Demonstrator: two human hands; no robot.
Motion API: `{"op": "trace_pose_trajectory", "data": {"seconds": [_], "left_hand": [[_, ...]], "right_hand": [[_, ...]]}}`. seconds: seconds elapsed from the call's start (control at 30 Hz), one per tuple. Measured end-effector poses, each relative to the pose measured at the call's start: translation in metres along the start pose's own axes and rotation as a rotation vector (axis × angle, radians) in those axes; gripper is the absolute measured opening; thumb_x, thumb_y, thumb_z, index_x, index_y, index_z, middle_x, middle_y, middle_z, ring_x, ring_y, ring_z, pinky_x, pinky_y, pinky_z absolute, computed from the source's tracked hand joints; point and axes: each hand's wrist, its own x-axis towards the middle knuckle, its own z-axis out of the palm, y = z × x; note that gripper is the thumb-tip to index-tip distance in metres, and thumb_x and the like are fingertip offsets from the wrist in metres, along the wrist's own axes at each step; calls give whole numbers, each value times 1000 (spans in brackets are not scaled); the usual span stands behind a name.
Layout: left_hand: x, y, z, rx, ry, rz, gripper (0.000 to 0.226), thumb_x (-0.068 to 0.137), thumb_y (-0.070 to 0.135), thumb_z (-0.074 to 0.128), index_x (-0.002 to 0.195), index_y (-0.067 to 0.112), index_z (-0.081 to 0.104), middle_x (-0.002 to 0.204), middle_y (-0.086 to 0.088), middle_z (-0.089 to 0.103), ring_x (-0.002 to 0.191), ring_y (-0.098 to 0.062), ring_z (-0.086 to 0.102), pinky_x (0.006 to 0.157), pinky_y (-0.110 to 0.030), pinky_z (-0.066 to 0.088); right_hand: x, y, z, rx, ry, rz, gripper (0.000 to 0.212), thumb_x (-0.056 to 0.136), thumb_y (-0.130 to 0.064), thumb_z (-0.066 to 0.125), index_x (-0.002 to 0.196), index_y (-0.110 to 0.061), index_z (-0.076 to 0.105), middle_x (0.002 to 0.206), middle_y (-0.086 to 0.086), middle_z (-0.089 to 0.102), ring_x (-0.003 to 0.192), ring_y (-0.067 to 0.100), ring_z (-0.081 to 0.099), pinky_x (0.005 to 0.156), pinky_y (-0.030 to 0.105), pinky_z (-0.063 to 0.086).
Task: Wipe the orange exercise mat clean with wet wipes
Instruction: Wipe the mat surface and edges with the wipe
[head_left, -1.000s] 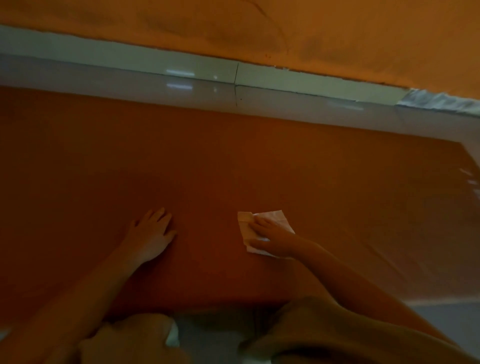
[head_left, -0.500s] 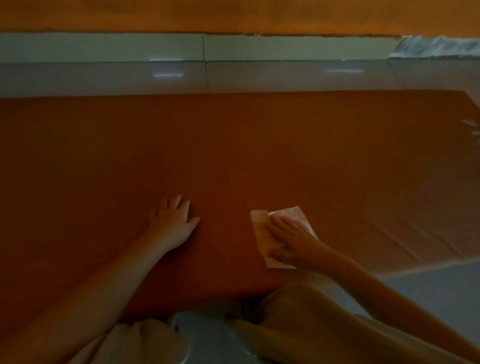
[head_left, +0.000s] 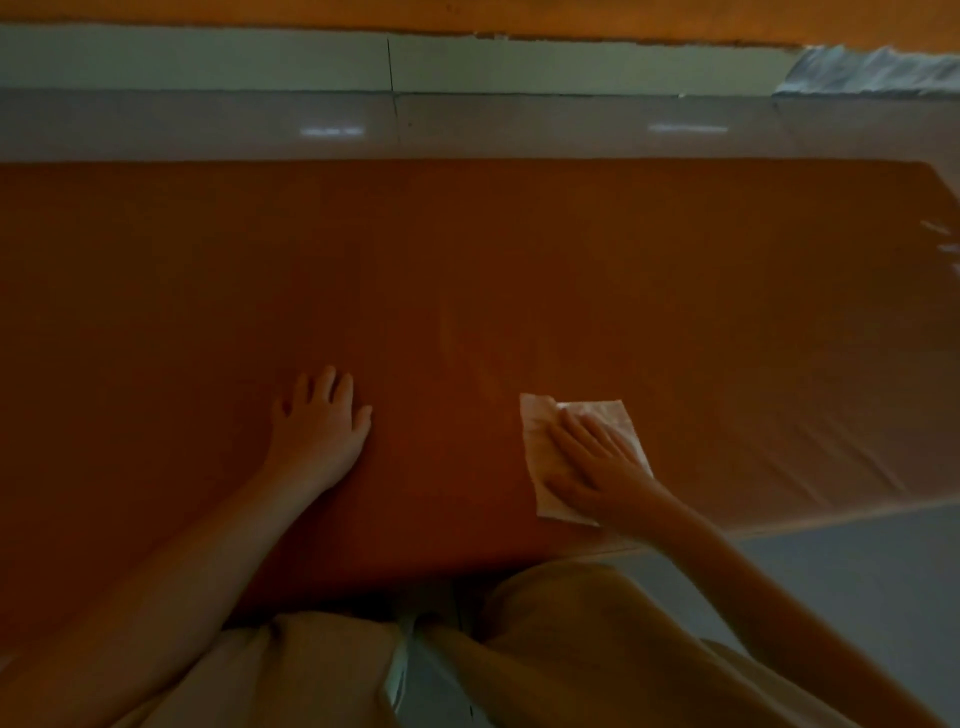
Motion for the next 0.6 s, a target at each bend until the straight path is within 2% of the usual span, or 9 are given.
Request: {"op": "trace_pose_trajectory", "data": {"seconds": [0.07, 0.13, 0.17, 0.27, 0.37, 0.43, 0.5, 0.57, 0.6], "left_hand": [[0, 0, 0, 6, 5, 6, 61, 102, 48, 17, 154, 18, 9, 162, -4, 0, 148, -29, 0, 118, -52, 9], [-1, 0, -1, 10, 16, 12, 61, 102, 48, 18, 154, 17, 10, 162, -4, 0, 148, -29, 0, 118, -52, 9], [-2, 0, -1, 12, 15, 19, 61, 102, 47, 19, 154, 17, 10, 162, -3, 0, 148, -28, -1, 119, -52, 8], [-2, 0, -4, 16, 25, 93, 59, 103, 43, 19, 155, 17, 7, 162, 0, -4, 149, -22, -5, 120, -47, 5], [1, -2, -5, 26, 28, 170, 56, 104, 41, 20, 155, 19, 9, 162, 2, -1, 149, -20, -3, 120, -44, 5], [5, -5, -7, 25, 20, 187, 57, 103, 42, 22, 154, 20, 13, 162, 2, 2, 149, -19, -2, 120, -43, 5], [10, -7, -9, 30, 41, 195, 59, 102, 46, 23, 154, 20, 14, 162, 3, 3, 149, -17, -4, 120, -42, 3], [17, -7, -11, 29, 30, 186, 62, 101, 49, 23, 155, 20, 9, 162, 4, -3, 148, -16, -7, 119, -42, 1], [20, -6, -11, 28, 6, 176, 63, 101, 49, 22, 155, 21, 6, 162, 4, -5, 148, -16, -9, 119, -42, 0]], "right_hand": [[16, -7, -3, -8, 41, 78, 99, 66, -86, -16, 147, -30, -16, 155, -6, -22, 146, 20, -15, 115, 38, -11], [28, -23, -7, -31, 54, 60, 76, 88, -71, 5, 151, -30, -10, 158, -5, -17, 146, 19, -16, 115, 38, -12], [33, -33, -8, -48, 57, 9, 76, 89, -70, 6, 151, -30, -9, 159, -5, -16, 146, 19, -17, 115, 38, -12], [32, -51, -6, -99, 31, -157, 89, 72, -82, -6, 146, -33, -15, 151, -10, -26, 139, 12, -27, 110, 34, -18], [24, -39, -10, -132, -42, -199, 92, 58, -82, -19, 137, -35, -21, 144, -10, -30, 133, 10, -31, 109, 32, -20], [28, -17, -14, -130, -54, -137, 107, 47, -87, -30, 138, -31, -22, 145, -8, -29, 139, 13, -24, 113, 36, -13], [43, 5, -16, -135, -7, 0, 116, 44, -86, -36, 143, -27, -21, 151, -5, -24, 146, 20, -14, 117, 41, -5], [63, 15, -20, -100, 52, 136, 116, 51, -84, -33, 149, -25, -16, 158, 2, -18, 147, 23, -12, 117, 42, -5], [72, 11, -22, -77, 68, 172, 107, 62, -83, -26, 151, -25, -14, 159, 4, -17, 146, 24, -13, 116, 43, -7]]}}
